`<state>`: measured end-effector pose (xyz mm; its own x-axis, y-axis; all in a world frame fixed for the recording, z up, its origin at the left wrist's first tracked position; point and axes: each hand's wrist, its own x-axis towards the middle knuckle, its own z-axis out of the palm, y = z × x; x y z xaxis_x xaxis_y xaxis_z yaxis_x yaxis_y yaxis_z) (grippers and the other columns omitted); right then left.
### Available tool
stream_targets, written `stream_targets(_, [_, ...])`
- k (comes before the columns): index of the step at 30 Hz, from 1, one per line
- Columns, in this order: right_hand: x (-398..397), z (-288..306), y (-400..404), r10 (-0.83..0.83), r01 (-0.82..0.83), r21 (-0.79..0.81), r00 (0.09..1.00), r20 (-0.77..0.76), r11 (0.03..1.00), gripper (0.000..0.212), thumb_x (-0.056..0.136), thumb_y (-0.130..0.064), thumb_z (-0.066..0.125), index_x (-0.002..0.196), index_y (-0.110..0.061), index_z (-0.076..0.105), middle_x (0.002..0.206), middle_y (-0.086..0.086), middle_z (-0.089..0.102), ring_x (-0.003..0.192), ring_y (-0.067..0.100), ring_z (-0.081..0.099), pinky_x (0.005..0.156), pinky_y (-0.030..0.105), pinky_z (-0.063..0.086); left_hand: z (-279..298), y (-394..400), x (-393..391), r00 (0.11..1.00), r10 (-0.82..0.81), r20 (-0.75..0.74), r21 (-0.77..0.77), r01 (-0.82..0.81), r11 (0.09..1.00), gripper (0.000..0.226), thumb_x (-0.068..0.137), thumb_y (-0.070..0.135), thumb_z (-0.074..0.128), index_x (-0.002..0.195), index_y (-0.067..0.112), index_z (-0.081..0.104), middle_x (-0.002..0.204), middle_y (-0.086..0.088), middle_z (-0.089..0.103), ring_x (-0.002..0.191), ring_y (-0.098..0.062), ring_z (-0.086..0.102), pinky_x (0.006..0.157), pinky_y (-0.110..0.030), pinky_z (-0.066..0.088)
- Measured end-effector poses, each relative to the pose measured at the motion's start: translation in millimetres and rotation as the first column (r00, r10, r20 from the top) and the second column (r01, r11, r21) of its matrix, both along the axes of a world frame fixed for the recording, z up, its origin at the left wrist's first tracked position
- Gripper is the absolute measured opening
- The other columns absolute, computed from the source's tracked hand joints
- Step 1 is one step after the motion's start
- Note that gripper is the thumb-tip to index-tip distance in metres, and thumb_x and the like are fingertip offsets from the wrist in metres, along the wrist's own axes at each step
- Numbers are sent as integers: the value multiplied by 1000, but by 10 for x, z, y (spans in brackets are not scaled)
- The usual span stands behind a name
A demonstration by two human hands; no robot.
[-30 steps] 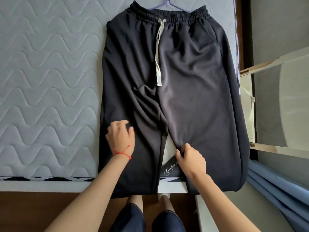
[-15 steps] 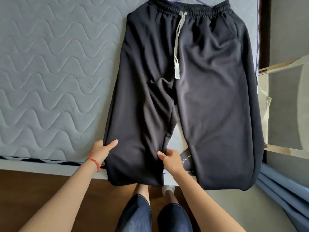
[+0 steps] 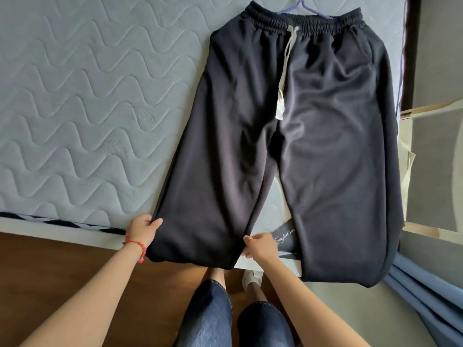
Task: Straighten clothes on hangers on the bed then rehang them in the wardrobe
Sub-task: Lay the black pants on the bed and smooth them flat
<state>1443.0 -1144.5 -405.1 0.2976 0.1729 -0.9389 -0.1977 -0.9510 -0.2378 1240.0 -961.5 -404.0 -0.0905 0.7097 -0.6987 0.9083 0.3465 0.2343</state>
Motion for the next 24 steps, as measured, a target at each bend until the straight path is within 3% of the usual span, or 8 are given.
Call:
stream_targets(3, [115,114,59,-67,67,22,997,40,998,33,87,-21,52,55,-18,55,64,4,66,88,32,68,87,41,53,144,-62,138,1000,-12,-20,54,13,998,7,86,17,59,86,10,60,83,-9,60,93,-30,55,84,-37,41])
stream_targets(5, [167,225,88,-92,88,54,993,71,995,28,85,-19,52,58,-21,54,73,9,69,90,32,67,89,42,52,258,-87,194,993,-110,-37,90,113,990,33,87,20,58,116,4,56,116,-15,60,112,-35,54,94,-41,42])
stream_targets(7, [205,355,91,-70,61,102,993,93,993,17,84,-21,52,69,-19,58,88,13,71,93,32,66,90,43,51,410,-139,233,979,-205,-15,110,206,972,39,88,22,56,124,7,52,126,-16,54,119,-33,50,99,-44,42])
stream_targets(10, [262,605,48,7,-26,132,990,138,991,21,85,-25,51,97,-14,66,103,12,70,100,29,63,89,36,50,675,-274,279,952,-304,30,49,303,952,35,90,24,53,122,10,54,126,-13,55,118,-30,51,99,-42,41])
stream_targets(13, [305,894,-59,48,-76,144,981,188,987,26,87,-24,51,104,-12,66,107,10,69,103,26,61,84,30,46,956,-434,269,951,-294,100,11,294,956,32,90,24,54,117,9,58,122,-13,59,115,-28,54,96,-37,42])
stream_targets(16, [287,1134,-227,53,-87,160,977,207,983,26,87,-22,51,104,-10,68,106,11,69,101,28,62,84,32,48,1258,-632,166,969,-190,157,7,192,981,29,88,22,56,113,7,61,117,-15,63,110,-28,57,94,-34,43])
stream_targets(19, [199,1387,-329,31,-72,191,977,211,979,22,86,-19,52,96,-9,68,86,9,68,84,26,64,81,34,49,1540,-867,-59,973,-75,217,8,75,997,27,87,20,58,110,5,63,113,-15,66,108,-29,60,94,-33,45])
stream_targets(24, [-91,1739,-203,31,-86,274,980,198,958,12,90,-13,50,88,-11,62,70,4,63,57,12,56,56,21,43,1817,-1140,-717,964,72,257,7,-76,997,17,85,16,60,97,6,68,102,-15,71,102,-27,64,90,-32,48])
